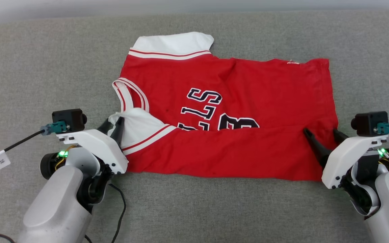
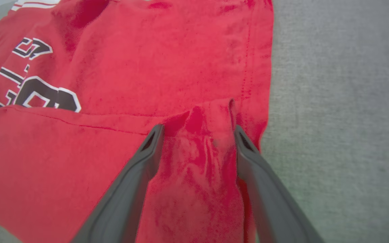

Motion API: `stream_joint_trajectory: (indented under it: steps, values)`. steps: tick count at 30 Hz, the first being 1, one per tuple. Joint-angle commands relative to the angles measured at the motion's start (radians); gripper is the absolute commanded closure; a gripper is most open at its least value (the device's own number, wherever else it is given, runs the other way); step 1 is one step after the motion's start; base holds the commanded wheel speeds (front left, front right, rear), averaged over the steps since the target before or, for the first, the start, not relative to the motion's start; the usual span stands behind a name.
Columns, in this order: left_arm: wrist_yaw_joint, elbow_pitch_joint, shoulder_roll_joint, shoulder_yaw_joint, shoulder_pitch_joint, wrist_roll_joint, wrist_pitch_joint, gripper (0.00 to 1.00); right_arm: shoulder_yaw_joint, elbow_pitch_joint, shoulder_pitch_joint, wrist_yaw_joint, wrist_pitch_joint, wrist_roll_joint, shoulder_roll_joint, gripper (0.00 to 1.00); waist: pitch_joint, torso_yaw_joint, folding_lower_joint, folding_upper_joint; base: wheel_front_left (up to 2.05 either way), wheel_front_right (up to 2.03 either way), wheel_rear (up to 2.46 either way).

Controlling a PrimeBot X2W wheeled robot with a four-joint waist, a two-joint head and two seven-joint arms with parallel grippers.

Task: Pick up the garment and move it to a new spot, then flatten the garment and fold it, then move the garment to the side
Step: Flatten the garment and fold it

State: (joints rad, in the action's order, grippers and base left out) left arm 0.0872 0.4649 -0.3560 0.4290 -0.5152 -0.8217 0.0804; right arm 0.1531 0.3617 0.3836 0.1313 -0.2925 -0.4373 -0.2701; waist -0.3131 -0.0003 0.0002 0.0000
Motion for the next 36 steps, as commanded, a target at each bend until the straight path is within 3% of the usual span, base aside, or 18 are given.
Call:
stream_joint_trajectory:
  steps: [1, 5, 11, 15, 22, 28, 36]
  values:
    - [-0.006, 0.013, 0.0, -0.004, -0.01, -0.001, -0.009, 0.0, 0.003, 0.003, -0.001, -0.001, 0.025, -0.005, -0.008, 0.0, 0.013, -0.004, -0.0002, 0.0, 0.0, 0.0, 0.0]
    - [-0.018, 0.031, -0.025, -0.015, 0.0, -0.002, -0.033, 0.0, 0.004, -0.026, -0.036, -0.001, 0.148, 0.002, -0.013, 0.0, 0.057, -0.014, -0.0002, 0.0, 0.0, 0.0, 0.0]
    - [-0.018, -0.02, -0.113, -0.033, 0.043, -0.007, 0.01, 0.0, -0.027, -0.109, -0.114, -0.001, 0.284, 0.043, -0.006, 0.0, 0.136, -0.04, -0.0002, 0.0, 0.0, 0.0, 0.0]
    - [-0.012, -0.09, -0.187, -0.021, 0.066, -0.016, 0.122, 0.0, -0.07, -0.185, -0.181, -0.001, 0.322, 0.084, 0.019, 0.0, 0.18, -0.056, -0.0002, 0.0, 0.0, 0.0, 0.0]
    - [-0.02, -0.17, -0.309, 0.046, 0.097, -0.055, 0.435, 0.0, -0.107, -0.311, -0.286, -0.001, 0.294, 0.14, 0.081, 0.0, 0.197, -0.099, -0.0002, 0.0, 0.0, 0.0, 0.0]
    - [0.001, -0.161, -0.321, 0.073, 0.135, -0.119, 0.594, 0.0, -0.105, -0.361, -0.321, -0.001, 0.27, 0.161, 0.114, 0.0, 0.183, -0.138, -0.0002, 0.0, 0.0, 0.0, 0.0]
    - [-0.002, -0.094, -0.275, 0.091, 0.129, -0.145, 0.62, 0.0, -0.101, -0.39, -0.315, -0.001, 0.244, 0.151, 0.118, 0.0, 0.143, -0.162, -0.0002, 0.0, 0.0, 0.0, 0.0]
